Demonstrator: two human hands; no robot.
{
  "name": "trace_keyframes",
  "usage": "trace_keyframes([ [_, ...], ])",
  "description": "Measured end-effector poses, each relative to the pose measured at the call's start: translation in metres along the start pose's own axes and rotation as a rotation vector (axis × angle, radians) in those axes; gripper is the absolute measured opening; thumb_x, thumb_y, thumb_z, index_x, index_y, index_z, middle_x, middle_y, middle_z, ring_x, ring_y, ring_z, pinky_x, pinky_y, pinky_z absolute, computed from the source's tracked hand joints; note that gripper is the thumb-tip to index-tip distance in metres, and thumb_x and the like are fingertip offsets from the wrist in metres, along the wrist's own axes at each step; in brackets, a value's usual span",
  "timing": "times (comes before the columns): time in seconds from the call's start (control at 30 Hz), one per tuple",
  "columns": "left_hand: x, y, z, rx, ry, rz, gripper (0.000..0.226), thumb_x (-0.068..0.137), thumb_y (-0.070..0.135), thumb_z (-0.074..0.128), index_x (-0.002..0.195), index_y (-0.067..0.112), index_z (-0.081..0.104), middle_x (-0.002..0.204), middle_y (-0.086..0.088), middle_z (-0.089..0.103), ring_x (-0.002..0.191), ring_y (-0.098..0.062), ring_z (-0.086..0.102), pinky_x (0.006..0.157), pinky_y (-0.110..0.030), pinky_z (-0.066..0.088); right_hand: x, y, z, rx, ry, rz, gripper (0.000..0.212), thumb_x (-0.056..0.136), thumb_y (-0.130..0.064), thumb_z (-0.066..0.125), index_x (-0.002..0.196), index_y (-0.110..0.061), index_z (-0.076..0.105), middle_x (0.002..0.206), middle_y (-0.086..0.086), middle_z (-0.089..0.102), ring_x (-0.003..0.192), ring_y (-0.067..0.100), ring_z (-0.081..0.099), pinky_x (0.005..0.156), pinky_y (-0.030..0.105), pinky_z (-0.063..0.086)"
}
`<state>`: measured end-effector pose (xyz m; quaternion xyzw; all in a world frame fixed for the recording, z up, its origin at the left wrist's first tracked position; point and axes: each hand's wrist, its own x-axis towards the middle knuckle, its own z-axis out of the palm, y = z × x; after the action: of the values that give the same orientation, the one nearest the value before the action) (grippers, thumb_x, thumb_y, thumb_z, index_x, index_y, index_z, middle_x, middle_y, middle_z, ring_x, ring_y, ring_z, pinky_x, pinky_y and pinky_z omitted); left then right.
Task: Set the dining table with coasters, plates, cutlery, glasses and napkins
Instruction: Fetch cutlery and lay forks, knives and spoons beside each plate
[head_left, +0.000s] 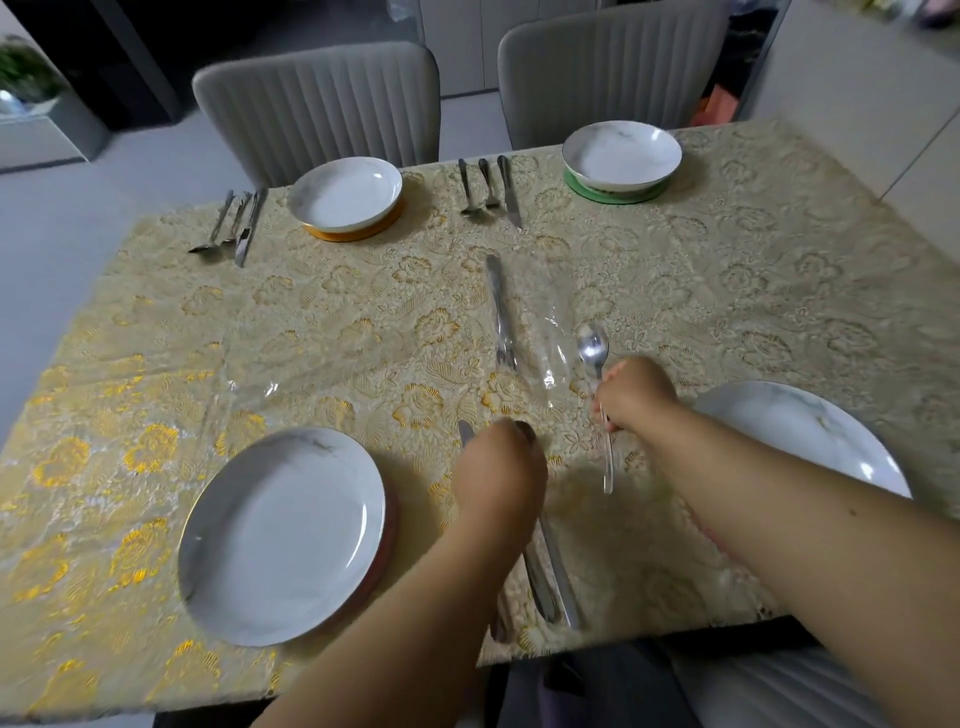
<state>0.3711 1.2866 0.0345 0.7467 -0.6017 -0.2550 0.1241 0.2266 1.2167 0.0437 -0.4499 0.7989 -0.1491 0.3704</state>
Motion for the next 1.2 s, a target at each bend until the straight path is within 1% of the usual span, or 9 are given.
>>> trace_keyframes([
  [0.07, 0.027, 0.004, -0.010, -0.077, 0.050, -0.049, 0.021, 0.088, 0.030, 0.054, 0.078, 0.014, 0.063, 0.068, -0.002, 0.066, 0.064, -0.022, 0.063, 0.066, -0.033, 0.055, 0.019, -0.010, -0.003, -0.023, 0.026, 0.019, 0.011, 0.089, -0.002, 0.059, 0.097, 0.004, 0.064, 0.073, 0.011, 0.069, 0.061, 0.021, 0.068, 0.067, 0.036, 0.059],
  [0.2, 0.084, 0.005, -0.017, -0.124, 0.080, -0.183, 0.024, 0.091, 0.034, 0.055, 0.092, 0.011, 0.059, 0.083, -0.004, 0.066, 0.070, -0.021, 0.058, 0.056, -0.027, 0.040, 0.048, -0.014, -0.002, -0.022, 0.060, 0.049, 0.015, 0.091, 0.000, 0.054, 0.104, -0.004, 0.061, 0.069, 0.008, 0.060, 0.056, 0.018, 0.060, 0.045, 0.025, 0.044],
  [0.4, 0.123, 0.016, -0.006, -0.199, -0.025, -0.251, 0.033, 0.086, 0.041, 0.064, 0.079, 0.010, 0.056, 0.072, -0.004, 0.061, 0.060, -0.017, 0.056, 0.047, -0.025, 0.035, 0.075, -0.005, 0.000, -0.084, 0.151, 0.069, 0.023, 0.094, -0.009, 0.052, 0.113, 0.001, 0.061, 0.116, 0.019, 0.063, 0.107, 0.034, 0.060, 0.078, 0.032, 0.046],
  [0.7, 0.140, 0.010, -0.021, -0.409, -0.001, -0.417, 0.033, 0.086, 0.029, 0.067, 0.067, 0.007, 0.052, 0.064, -0.004, 0.055, 0.053, -0.015, 0.051, 0.044, -0.023, 0.038, 0.071, -0.020, -0.002, -0.027, 0.311, -0.200, 0.021, 0.083, -0.015, 0.055, 0.104, -0.010, 0.059, 0.107, 0.010, 0.060, 0.096, 0.030, 0.059, 0.079, 0.036, 0.051],
  [0.77, 0.143, -0.001, -0.036, -0.483, 0.059, -0.426, 0.033, 0.081, 0.023, 0.072, 0.063, 0.012, 0.047, 0.071, -0.007, 0.060, 0.065, -0.021, 0.060, 0.058, -0.028, 0.052, 0.066, -0.030, -0.004, 0.040, 0.326, -0.254, 0.014, 0.084, -0.015, 0.054, 0.097, -0.012, 0.057, 0.101, 0.006, 0.061, 0.090, 0.027, 0.059, 0.071, 0.032, 0.048],
  [0.83, 0.146, -0.013, -0.054, -0.535, 0.088, -0.429, 0.025, 0.076, 0.010, 0.071, 0.065, 0.014, 0.049, 0.088, -0.015, 0.067, 0.081, -0.028, 0.067, 0.075, -0.037, 0.058, 0.063, -0.039, -0.005, 0.108, 0.295, -0.262, 0.011, 0.086, -0.017, 0.053, 0.096, -0.014, 0.055, 0.097, 0.003, 0.060, 0.085, 0.023, 0.057, 0.062, 0.027, 0.040],
  [0.97, 0.129, -0.030, -0.093, -0.484, 0.019, -0.372, 0.024, 0.067, -0.011, 0.060, 0.054, 0.005, 0.050, 0.048, -0.005, 0.052, 0.045, -0.014, 0.049, 0.050, -0.023, 0.045, 0.067, -0.058, 0.005, 0.252, 0.128, -0.166, 0.023, 0.087, -0.027, 0.055, 0.104, -0.012, 0.056, 0.099, 0.007, 0.064, 0.088, 0.025, 0.061, 0.075, 0.034, 0.051],
  [1.07, 0.113, -0.044, -0.116, -0.590, -0.036, -0.351, 0.007, 0.071, -0.014, 0.064, 0.071, -0.007, 0.063, 0.062, -0.015, 0.057, 0.051, -0.019, 0.058, 0.063, -0.032, 0.059, 0.068, -0.070, 0.016, 0.514, -0.061, -0.064, 0.041, 0.093, -0.036, 0.052, 0.120, -0.005, 0.050, 0.103, 0.011, 0.060, 0.077, 0.024, 0.061, 0.075, 0.041, 0.057],
  [1.2, 0.097, -0.053, -0.153, -0.556, -0.147, -0.253, 0.007, 0.083, -0.012, 0.060, 0.078, -0.012, 0.065, 0.069, -0.019, 0.060, 0.048, -0.016, 0.060, 0.052, -0.022, 0.056, 0.063, -0.074, 0.019, 0.646, -0.119, 0.032, 0.050, 0.097, -0.047, 0.039, 0.133, -0.011, 0.040, 0.106, 0.009, 0.052, 0.085, 0.022, 0.055, 0.057, 0.032, 0.050],
])
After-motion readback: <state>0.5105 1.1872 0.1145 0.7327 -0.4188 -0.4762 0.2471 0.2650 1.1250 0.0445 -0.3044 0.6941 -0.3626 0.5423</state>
